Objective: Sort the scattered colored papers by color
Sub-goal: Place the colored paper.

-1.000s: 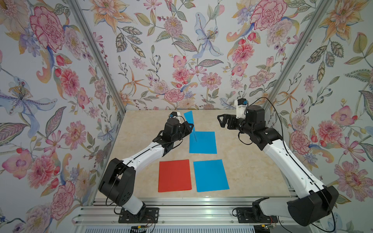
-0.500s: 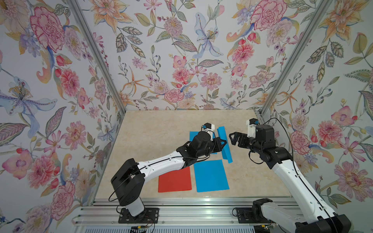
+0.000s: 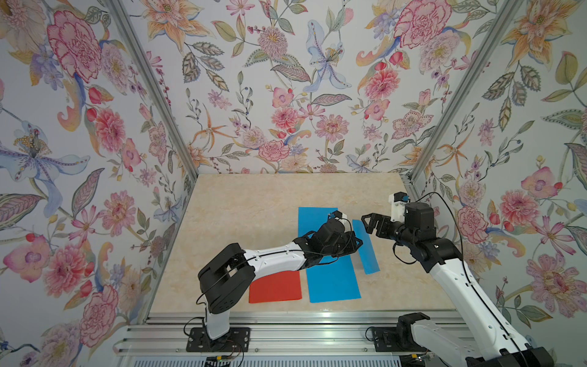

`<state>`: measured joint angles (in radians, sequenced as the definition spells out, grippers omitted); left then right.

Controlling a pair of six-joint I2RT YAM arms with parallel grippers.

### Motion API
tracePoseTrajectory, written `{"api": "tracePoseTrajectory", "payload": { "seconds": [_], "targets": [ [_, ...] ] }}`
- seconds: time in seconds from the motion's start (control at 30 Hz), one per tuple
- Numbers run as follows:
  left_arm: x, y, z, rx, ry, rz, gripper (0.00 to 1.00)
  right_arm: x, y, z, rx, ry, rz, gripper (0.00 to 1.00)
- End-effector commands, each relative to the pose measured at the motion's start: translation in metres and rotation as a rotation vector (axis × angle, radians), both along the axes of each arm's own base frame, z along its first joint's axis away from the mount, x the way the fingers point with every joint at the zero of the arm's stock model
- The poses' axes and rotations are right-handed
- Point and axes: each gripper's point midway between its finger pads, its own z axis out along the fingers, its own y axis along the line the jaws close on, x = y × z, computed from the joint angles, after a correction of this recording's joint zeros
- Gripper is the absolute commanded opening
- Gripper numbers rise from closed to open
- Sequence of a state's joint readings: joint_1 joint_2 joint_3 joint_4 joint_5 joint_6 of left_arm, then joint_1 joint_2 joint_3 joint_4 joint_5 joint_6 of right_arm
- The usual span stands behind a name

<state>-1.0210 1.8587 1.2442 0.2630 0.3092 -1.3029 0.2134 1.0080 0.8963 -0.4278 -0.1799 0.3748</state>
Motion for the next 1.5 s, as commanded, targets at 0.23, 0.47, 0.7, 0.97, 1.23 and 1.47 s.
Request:
{"api": "tracePoseTrajectory", "payload": {
  "seconds": [0.23,0.47,0.7,0.97,1.23,1.47],
  "targets": [
    [-0.021,0.02,-0.036,0.143,0.082,-0.16,0.0,-0.026,0.001,-0.072,0.076,0.114,-0.02,1.0],
    [-0.035,0.05,-0.058,0.231,0.107,-0.157,0.0,-0.037,0.002,-0.088,0.092,0.144,-0.015,1.0],
    [-0.041,0.066,-0.07,0.267,0.112,-0.139,0.0,-0.049,0.009,-0.099,0.144,0.162,0.005,1.0],
    [-0.04,0.083,-0.076,0.292,0.115,-0.107,0.0,-0.062,0.022,-0.118,0.143,0.193,0.034,1.0],
    [-0.032,0.11,-0.077,0.315,0.104,-0.023,0.0,-0.067,0.033,-0.13,0.134,0.206,0.052,1.0],
    [-0.033,0.117,-0.079,0.32,0.112,-0.009,0.0,-0.066,0.037,-0.131,0.129,0.207,0.061,1.0]
  ]
}}
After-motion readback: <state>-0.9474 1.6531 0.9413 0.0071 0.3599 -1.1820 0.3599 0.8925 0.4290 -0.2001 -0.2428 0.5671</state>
